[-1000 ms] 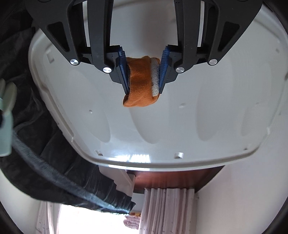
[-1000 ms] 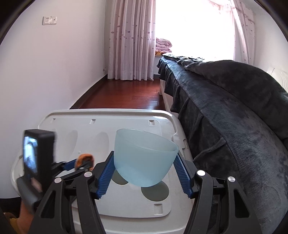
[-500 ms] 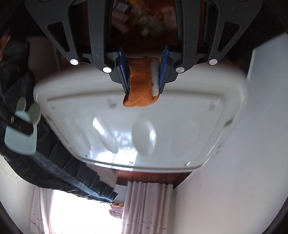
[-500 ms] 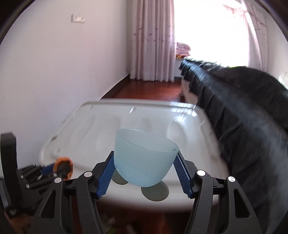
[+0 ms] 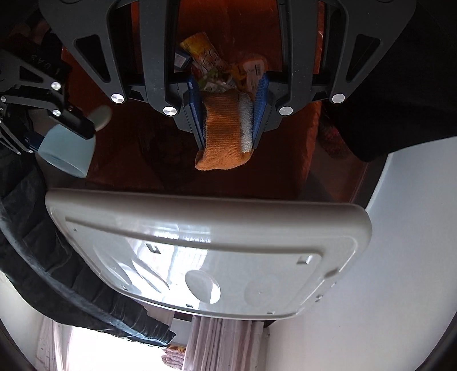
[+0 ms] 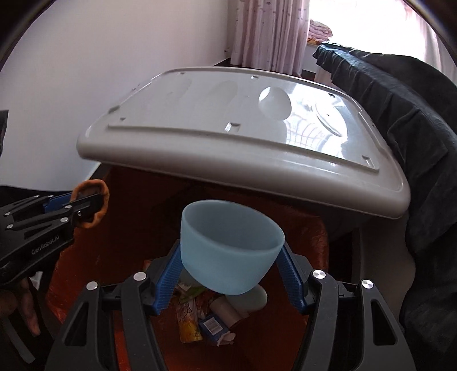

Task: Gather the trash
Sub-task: 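Carry the orange sock and blue cup over the bin and open both tools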

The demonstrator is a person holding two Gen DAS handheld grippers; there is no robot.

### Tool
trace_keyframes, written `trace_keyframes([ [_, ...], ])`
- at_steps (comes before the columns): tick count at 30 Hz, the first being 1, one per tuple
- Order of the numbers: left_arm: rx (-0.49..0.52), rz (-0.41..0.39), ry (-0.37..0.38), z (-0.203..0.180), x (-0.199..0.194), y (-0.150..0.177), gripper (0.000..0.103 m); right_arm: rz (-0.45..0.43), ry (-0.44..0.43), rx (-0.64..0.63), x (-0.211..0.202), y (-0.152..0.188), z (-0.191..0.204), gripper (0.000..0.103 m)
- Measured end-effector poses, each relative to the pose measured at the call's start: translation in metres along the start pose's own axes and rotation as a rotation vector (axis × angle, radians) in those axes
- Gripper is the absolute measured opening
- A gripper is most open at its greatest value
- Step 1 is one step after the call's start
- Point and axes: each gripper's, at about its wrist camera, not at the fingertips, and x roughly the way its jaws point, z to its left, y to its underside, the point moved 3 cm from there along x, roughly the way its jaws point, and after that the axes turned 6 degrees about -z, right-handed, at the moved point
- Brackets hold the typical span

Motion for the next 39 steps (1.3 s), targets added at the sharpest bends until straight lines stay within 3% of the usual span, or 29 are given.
trace_keyframes([
  [14, 0.011, 0.022, -0.004, -0.004, 0.001, 0.014, 0.031, 0.075, 0.027, -0.004, 0.017, 0.026, 0.002, 0.062],
  [20, -0.016, 0.029, -0.021, -0.001, 0.000, 0.013, 0.049, 0.083, 0.042, 0.008, 0.019, 0.028, 0.001, 0.073],
  [22, -0.021, 0.031, -0.037, 0.000, -0.001, 0.012, 0.064, 0.077, 0.048, 0.008, 0.018, 0.028, 0.000, 0.077],
  [39, 0.022, -0.041, -0.086, -0.004, -0.013, -0.003, 0.072, 0.056, 0.033, 0.039, 0.015, 0.025, -0.004, 0.081],
])
